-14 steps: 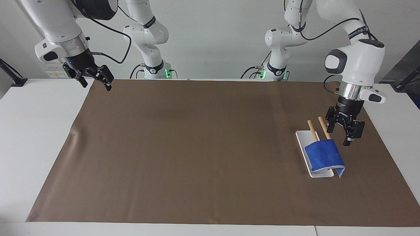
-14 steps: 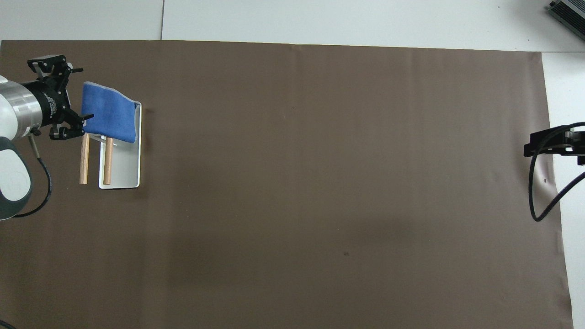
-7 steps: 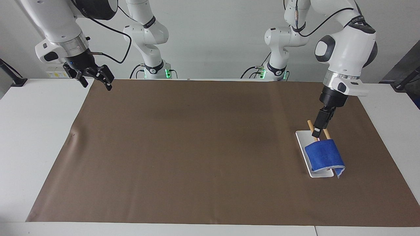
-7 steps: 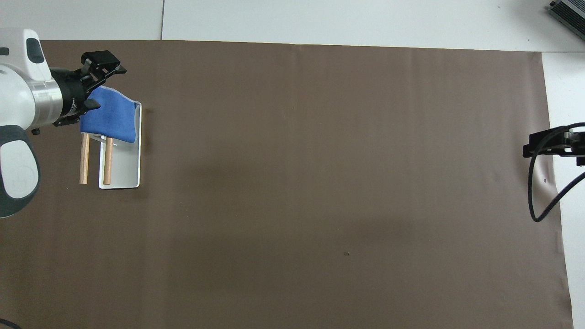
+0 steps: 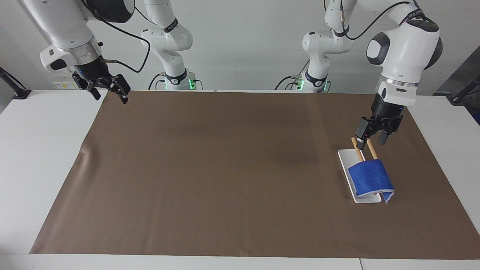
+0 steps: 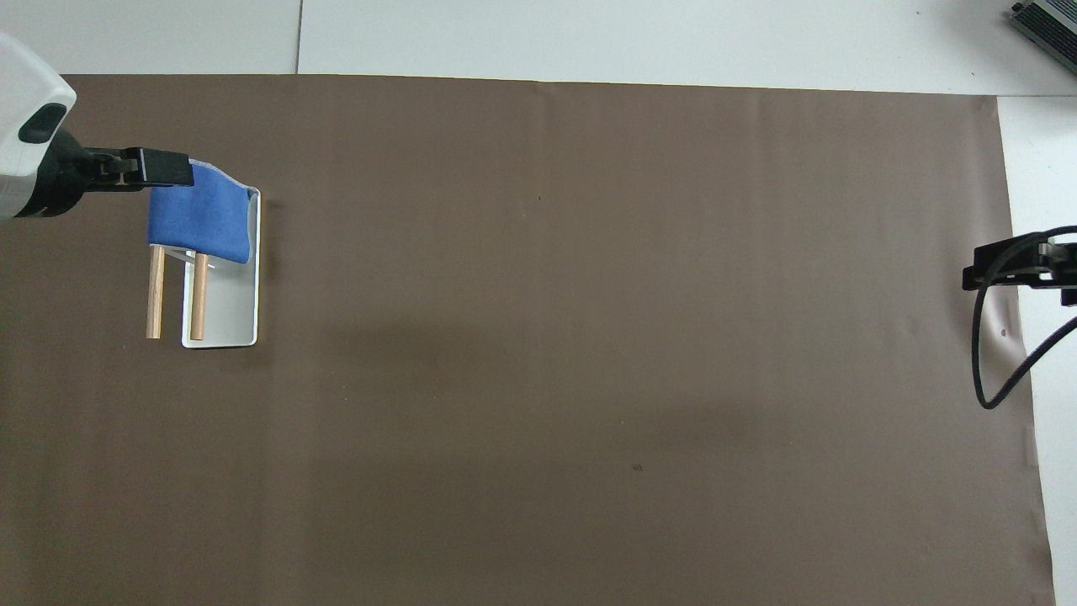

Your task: Right arm passes towel to left arm to hang

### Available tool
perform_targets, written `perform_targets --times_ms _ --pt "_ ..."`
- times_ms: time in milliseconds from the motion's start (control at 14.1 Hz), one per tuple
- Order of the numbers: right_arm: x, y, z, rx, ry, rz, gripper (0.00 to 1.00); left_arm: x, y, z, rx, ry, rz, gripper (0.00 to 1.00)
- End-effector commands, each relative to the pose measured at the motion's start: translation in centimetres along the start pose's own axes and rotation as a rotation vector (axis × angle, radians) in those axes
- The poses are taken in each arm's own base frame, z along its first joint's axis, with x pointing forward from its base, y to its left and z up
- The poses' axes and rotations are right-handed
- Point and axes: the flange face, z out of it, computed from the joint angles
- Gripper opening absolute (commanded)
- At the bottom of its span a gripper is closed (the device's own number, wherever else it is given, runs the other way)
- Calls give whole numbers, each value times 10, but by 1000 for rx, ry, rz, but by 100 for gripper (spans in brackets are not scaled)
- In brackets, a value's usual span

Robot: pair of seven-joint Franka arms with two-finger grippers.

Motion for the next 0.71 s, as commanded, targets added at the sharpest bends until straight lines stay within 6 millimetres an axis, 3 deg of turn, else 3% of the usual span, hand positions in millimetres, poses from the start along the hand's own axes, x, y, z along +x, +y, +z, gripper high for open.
perform_targets --times_ms 0,212,638 --pt "-7 1 -1 22 -11 -17 100 -8 0 -18 29 -84 58 100" --pt "-7 2 -1 22 -11 -14 100 -14 5 -44 38 -188 127 100" --pt "-7 2 -2 21 -9 -15 100 -33 0 -61 46 -256 187 100"
